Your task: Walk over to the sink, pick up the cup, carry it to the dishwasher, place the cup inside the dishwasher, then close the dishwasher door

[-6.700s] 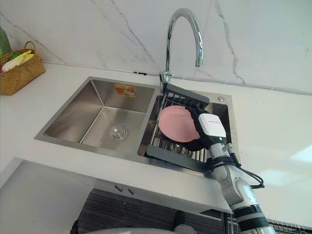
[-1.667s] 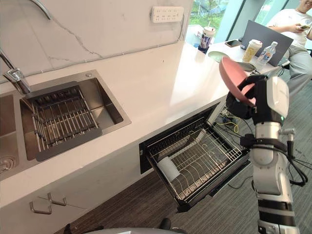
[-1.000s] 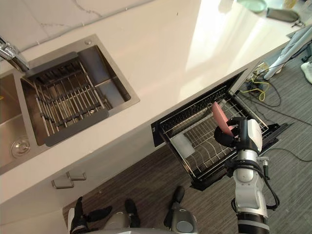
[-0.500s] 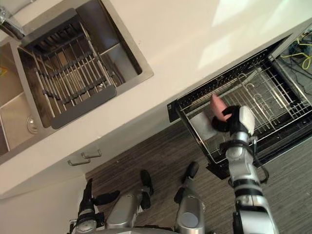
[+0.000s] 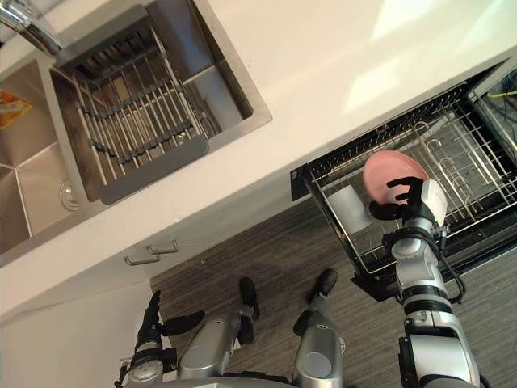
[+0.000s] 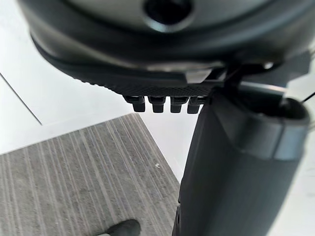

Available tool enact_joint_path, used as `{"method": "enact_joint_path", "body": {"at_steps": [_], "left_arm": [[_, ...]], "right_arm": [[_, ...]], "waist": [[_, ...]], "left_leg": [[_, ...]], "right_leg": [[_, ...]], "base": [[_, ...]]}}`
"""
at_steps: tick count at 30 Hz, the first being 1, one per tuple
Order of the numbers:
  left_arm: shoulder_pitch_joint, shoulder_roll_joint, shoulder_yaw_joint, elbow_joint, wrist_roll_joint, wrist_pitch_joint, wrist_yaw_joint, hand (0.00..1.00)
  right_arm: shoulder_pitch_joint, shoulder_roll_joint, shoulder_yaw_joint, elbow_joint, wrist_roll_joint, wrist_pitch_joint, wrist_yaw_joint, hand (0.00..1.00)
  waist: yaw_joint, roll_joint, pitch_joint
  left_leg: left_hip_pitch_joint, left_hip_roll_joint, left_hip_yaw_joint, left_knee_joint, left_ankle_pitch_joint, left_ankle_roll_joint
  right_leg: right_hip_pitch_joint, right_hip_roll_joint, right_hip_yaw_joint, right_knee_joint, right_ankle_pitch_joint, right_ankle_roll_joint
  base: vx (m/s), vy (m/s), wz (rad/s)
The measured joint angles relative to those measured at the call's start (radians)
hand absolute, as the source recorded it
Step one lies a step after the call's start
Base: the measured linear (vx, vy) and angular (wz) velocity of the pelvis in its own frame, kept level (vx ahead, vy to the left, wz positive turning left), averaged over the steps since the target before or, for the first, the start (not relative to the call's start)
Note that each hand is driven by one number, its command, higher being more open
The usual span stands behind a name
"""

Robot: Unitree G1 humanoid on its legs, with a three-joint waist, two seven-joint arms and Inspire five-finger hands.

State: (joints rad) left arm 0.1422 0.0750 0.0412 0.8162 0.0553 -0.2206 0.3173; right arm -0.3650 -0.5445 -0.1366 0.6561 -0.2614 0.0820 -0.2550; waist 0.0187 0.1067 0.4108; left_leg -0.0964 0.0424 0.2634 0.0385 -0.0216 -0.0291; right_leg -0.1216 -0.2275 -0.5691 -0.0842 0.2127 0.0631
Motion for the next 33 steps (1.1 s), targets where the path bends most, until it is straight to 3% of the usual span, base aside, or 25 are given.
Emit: {"method": "enact_joint_path", "body": {"at_steps": [5, 9, 13, 18, 23, 24, 29, 33], "left_arm": [[0.017, 0.005, 0.019, 0.019, 0.029, 0.036, 0.000, 1.00], [0.049, 0.008, 0.055, 0.025, 0.066, 0.059, 0.000, 1.00], [0.059, 0.009, 0.094, 0.049, 0.085, 0.068, 0.001, 1.00], [0.081, 0.005, 0.130, 0.061, 0.096, 0.070, 0.003, 1.00], [0.110, -0.003, 0.172, 0.063, 0.101, 0.068, 0.005, 1.00], [0.119, -0.005, 0.177, 0.063, 0.101, 0.068, 0.005, 1.00], [0.128, -0.015, 0.176, 0.066, 0.101, 0.070, 0.005, 1.00], [0.121, -0.022, 0.167, 0.066, 0.100, 0.076, 0.004, 1.00]], "right_arm": [[0.091, 0.041, -0.068, -0.141, 0.087, -0.033, 0.023, 1.00], [0.146, 0.049, -0.135, -0.219, 0.144, -0.066, 0.048, 1.00], [0.166, 0.054, -0.257, -0.286, 0.221, -0.085, -0.004, 1.00], [0.193, 0.068, -0.427, -0.314, 0.298, -0.065, -0.146, 1.00], [0.274, 0.119, -0.589, -0.308, 0.400, -0.009, -0.197, 1.00], [0.294, 0.130, -0.612, -0.294, 0.409, -0.002, -0.200, 0.00], [0.360, 0.172, -0.682, -0.135, 0.477, 0.037, -0.198, 0.00], [0.401, 0.259, -0.674, -0.105, 0.477, 0.042, -0.167, 0.00]], "waist": [[-0.010, -0.030, -0.069], [-0.014, -0.073, -0.145], [-0.031, -0.103, -0.190], [-0.048, -0.113, -0.237], [-0.070, -0.117, -0.267], [-0.078, -0.117, -0.276], [-0.113, -0.111, -0.292], [-0.118, -0.097, -0.293]], "left_leg": [[0.036, 0.000, 0.001, -0.015, 0.000, 0.000], [0.092, 0.004, 0.021, -0.042, -0.001, -0.002], [0.126, 0.005, 0.032, -0.057, -0.003, -0.004], [0.155, 0.005, 0.049, -0.070, -0.006, -0.009], [0.186, 0.010, 0.085, -0.070, -0.016, -0.013], [0.186, 0.011, 0.088, -0.070, -0.017, -0.013], [0.184, 0.013, 0.101, -0.070, -0.024, -0.021], [0.174, 0.020, 0.101, -0.066, -0.023, -0.022]], "right_leg": [[0.029, 0.000, 0.000, -0.001, -0.010, 0.011], [0.061, 0.008, 0.016, -0.001, -0.020, 0.017], [0.081, 0.011, 0.025, -0.001, -0.024, 0.021], [0.093, 0.014, 0.042, -0.001, -0.027, 0.024], [0.103, 0.019, 0.077, -0.005, -0.029, 0.022], [0.102, 0.019, 0.079, -0.006, -0.030, 0.022], [0.095, 0.022, 0.090, -0.006, -0.035, 0.022], [0.087, 0.028, 0.089, -0.006, -0.040, 0.014]], "base": [[0.01, 0.015, 0.01], [0.03, 0.001, -0.13], [0.03, -0.002, -0.08], [0.02, 0.000, -0.11], [-0.01, -0.003, -0.20], [-0.02, -0.006, -0.20], [-0.03, -0.015, -0.09], [-0.02, -0.018, -0.01]]}}
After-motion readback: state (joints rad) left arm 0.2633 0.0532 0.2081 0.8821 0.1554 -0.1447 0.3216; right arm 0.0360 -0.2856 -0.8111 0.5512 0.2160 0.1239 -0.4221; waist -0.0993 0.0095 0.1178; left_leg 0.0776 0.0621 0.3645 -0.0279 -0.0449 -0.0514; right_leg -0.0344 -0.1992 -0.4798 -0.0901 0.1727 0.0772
